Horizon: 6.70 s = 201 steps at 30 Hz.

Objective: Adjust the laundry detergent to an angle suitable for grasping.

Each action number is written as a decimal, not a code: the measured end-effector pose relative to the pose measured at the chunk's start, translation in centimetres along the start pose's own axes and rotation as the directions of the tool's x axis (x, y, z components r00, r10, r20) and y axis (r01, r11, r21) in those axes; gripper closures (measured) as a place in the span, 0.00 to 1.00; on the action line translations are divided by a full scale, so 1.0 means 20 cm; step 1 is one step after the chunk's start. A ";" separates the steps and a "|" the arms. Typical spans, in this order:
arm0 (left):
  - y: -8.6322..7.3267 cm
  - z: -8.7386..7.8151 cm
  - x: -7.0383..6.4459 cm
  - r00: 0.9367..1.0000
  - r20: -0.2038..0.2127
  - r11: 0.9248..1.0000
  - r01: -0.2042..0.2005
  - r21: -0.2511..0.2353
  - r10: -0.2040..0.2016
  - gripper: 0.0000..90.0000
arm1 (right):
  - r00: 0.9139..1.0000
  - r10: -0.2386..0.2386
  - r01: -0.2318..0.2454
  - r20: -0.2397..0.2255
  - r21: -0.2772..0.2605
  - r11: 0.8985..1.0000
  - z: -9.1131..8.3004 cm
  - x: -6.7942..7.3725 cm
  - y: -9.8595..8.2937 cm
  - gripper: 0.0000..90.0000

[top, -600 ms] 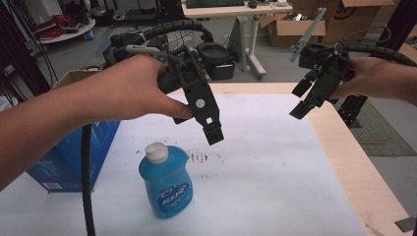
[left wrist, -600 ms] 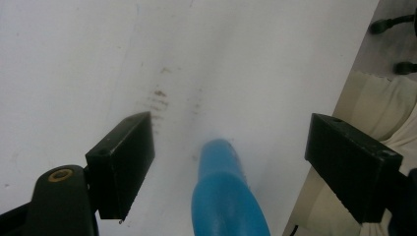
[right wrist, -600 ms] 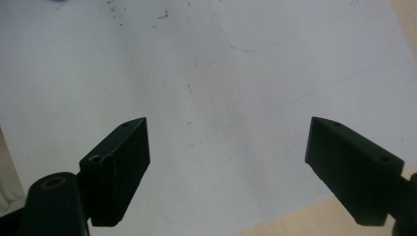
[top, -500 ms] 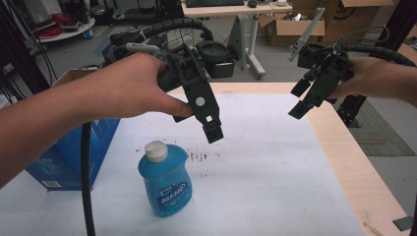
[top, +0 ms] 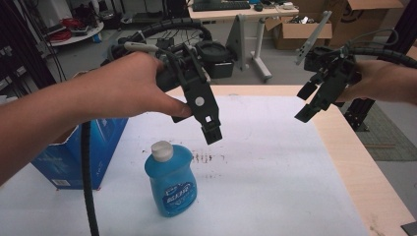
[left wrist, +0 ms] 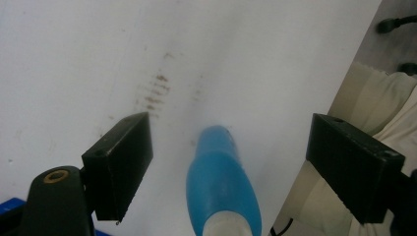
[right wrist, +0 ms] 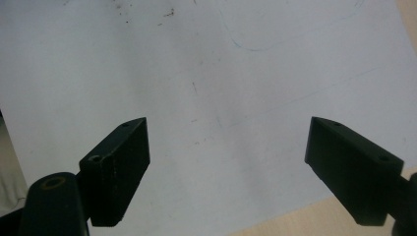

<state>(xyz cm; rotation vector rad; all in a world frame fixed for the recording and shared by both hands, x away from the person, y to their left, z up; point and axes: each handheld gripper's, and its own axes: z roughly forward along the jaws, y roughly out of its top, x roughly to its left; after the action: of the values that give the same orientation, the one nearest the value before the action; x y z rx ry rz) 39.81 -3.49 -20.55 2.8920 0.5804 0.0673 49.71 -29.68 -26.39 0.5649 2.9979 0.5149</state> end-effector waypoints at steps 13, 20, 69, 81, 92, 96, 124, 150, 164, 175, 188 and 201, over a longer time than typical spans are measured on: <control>-0.11 -0.06 -0.02 0.999 -0.024 0.999 0.036 0.022 -0.035 0.19 | 1.000 0.001 -0.001 0.003 -0.003 1.000 0.00 0.01 -0.02 0.19; -0.18 -0.05 -0.02 0.994 -0.038 0.995 0.101 0.026 -0.100 0.20 | 1.000 0.000 0.000 0.005 -0.007 1.000 0.00 0.02 -0.02 0.19; -0.30 0.23 -0.03 0.987 -0.016 0.983 0.160 0.088 -0.160 0.20 | 1.000 -0.014 0.014 -0.004 0.017 1.000 0.03 0.03 0.00 0.19; -0.30 0.30 -0.03 0.987 -0.014 0.981 0.158 0.109 -0.157 0.20 | 1.000 -0.007 0.007 -0.006 0.023 1.000 0.04 0.04 -0.01 0.19; -0.31 0.33 -0.01 0.986 -0.008 0.980 0.165 0.110 -0.165 0.22 | 1.000 -0.004 0.005 -0.010 0.024 1.000 0.05 0.03 -0.01 0.19; -0.31 0.33 -0.01 0.986 -0.006 0.980 0.168 0.109 -0.168 0.25 | 1.000 -0.007 0.007 -0.010 0.025 1.000 0.05 0.03 -0.01 0.19; -0.31 0.33 0.00 0.984 -0.003 0.979 0.177 0.103 -0.178 0.33 | 1.000 -0.008 0.008 -0.013 0.027 1.000 0.06 0.02 0.00 0.19; -0.31 0.33 0.00 0.982 -0.029 0.977 0.188 0.096 -0.186 0.41 | 1.000 -0.007 0.008 -0.016 0.029 1.000 0.07 0.01 0.00 0.20; -0.32 0.10 0.04 0.971 -0.030 0.971 0.238 0.029 -0.238 0.42 | 1.000 -0.006 0.007 -0.016 0.030 1.000 0.06 0.01 0.00 0.20; -0.35 -0.19 0.10 0.932 -0.089 0.936 0.349 -0.037 -0.351 0.42 | 1.000 -0.011 0.011 -0.015 0.029 1.000 0.06 0.02 0.01 0.20; -0.47 -0.44 0.22 0.855 -0.092 0.858 0.499 -0.119 -0.510 0.42 | 1.000 -0.018 0.019 -0.017 0.032 0.999 0.05 0.02 0.01 0.20; -0.64 -0.73 0.39 0.716 -0.159 0.733 0.655 -0.185 -0.680 0.42 | 1.000 -0.013 0.014 -0.008 0.046 0.999 0.05 0.01 0.00 0.20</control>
<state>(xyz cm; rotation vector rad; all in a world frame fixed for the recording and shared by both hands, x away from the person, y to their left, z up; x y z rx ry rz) 40.90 13.76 -8.76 2.3903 1.5745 0.3013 49.56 -29.27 -27.29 0.5464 3.0263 0.4491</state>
